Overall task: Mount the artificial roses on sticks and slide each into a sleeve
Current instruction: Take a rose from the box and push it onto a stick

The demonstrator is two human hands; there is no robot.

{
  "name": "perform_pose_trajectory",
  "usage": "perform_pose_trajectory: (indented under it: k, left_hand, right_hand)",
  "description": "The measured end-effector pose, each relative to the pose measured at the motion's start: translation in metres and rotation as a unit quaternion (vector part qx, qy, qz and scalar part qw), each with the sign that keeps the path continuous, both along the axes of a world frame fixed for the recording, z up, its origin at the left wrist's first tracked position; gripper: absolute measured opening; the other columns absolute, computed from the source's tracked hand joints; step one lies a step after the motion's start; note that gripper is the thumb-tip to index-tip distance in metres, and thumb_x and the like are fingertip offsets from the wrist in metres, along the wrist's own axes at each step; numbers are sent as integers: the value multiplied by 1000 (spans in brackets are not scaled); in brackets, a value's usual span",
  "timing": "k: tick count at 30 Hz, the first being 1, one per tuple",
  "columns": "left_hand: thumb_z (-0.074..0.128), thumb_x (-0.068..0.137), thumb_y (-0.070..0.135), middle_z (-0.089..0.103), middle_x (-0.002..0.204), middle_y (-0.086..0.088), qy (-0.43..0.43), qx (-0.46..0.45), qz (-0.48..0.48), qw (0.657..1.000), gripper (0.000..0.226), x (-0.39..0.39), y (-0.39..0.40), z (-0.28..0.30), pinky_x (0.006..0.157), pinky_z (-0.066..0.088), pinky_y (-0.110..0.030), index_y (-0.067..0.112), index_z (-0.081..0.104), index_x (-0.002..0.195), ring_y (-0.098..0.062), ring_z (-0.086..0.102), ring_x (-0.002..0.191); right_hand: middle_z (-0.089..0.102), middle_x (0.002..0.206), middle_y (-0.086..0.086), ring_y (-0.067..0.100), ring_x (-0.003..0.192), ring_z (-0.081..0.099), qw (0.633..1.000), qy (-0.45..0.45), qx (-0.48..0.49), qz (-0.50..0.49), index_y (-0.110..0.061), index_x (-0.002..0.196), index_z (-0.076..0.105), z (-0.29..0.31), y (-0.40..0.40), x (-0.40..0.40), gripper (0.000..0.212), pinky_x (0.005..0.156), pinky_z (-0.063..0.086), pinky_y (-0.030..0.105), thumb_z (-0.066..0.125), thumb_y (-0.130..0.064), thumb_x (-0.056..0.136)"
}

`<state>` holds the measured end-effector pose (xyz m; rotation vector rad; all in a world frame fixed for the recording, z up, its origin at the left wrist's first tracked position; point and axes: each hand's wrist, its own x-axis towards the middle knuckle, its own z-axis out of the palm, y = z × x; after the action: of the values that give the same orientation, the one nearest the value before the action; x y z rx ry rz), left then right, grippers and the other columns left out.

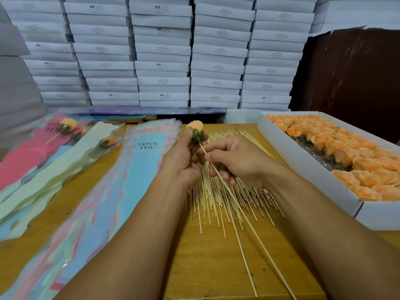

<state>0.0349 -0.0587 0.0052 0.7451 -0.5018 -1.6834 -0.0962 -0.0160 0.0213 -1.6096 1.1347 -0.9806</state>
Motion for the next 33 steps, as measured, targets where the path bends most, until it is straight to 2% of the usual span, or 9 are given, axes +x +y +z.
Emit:
perform_pose_trajectory:
  k: [4, 9, 15, 21, 24, 29, 33]
  left_hand:
    - [61, 99, 32, 73, 84, -7, -1, 3, -4, 1000, 28, 0, 1, 1, 66, 49, -21, 6, 68, 106, -10, 62, 62]
    - [60, 99, 33, 73, 88, -6, -2, 3, -8, 1000, 35, 0, 2, 3, 64, 49, -19, 5, 67, 119, -8, 62, 59]
    - [60, 99, 34, 73, 91, -6, -1, 7, -11, 1000, 35, 0, 4, 4, 64, 49, -20, 6, 66, 120, -9, 62, 65]
    - [60, 99, 33, 72, 94, -8, 9, 8, -9, 1000, 34, 0, 4, 4, 68, 49, -20, 5, 67, 118, -10, 62, 70]
    - [59, 100, 33, 72, 93, -8, 17, 9, -11, 1000, 31, 0, 4, 4, 70, 49, -20, 5, 67, 111, -10, 61, 70]
    - [60, 99, 32, 72, 96, -10, 23, 5, -12, 1000, 30, -1, 3, 4, 81, 48, -23, 4, 68, 107, -13, 62, 79]
    - [61, 99, 32, 72, 97, -10, 25, 8, -13, 1000, 30, 0, 3, 3, 80, 49, -23, 4, 69, 107, -12, 63, 76]
  right_hand:
    - [65, 63, 12, 9, 39, 49, 1000, -5, -1, 2, -17, 104, 72, 0, 0, 0, 20, 34, 40, 19, 57, -4, 100]
    - [65, 61, 9, 9, 39, 49, 1000, -9, -1, 3, -12, 108, 72, -1, -2, -1, 19, 33, 39, 19, 57, -4, 99]
    - [65, 62, 10, 9, 39, 49, 1000, -5, -4, 3, -14, 108, 72, -1, -2, -2, 19, 34, 39, 19, 58, -5, 99]
    - [65, 61, 9, 9, 39, 49, 1000, -8, -6, 5, -17, 104, 72, 0, -1, -1, 19, 34, 39, 19, 57, -5, 100]
    - [65, 61, 9, 9, 39, 49, 1000, -9, -10, 8, -18, 102, 72, 0, -1, -2, 20, 34, 39, 19, 57, -5, 100]
    - [66, 61, 10, 9, 38, 49, 1000, -11, -11, 13, -16, 103, 73, -1, -3, -4, 19, 33, 38, 19, 57, -6, 99]
    - [66, 62, 10, 9, 39, 49, 1000, -17, -10, 17, -18, 102, 73, -2, -4, -4, 20, 33, 38, 19, 58, -6, 99]
